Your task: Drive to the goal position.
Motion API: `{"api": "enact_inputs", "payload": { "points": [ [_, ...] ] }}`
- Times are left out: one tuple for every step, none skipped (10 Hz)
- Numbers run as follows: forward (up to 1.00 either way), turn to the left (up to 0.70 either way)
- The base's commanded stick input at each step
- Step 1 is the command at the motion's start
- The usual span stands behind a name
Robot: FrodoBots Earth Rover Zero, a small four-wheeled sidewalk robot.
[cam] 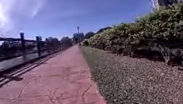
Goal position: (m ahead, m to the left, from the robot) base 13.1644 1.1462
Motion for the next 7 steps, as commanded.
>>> {"api": "enact_inputs", "payload": {
  "points": [
    [0.70, 0.00],
    [0.70, 0.00],
    [0.70, 0.15],
    [0.70, 0.35],
    [0.70, 0.35],
    [0.70, 0.35],
    [0.70, 0.35]
  ]
}}
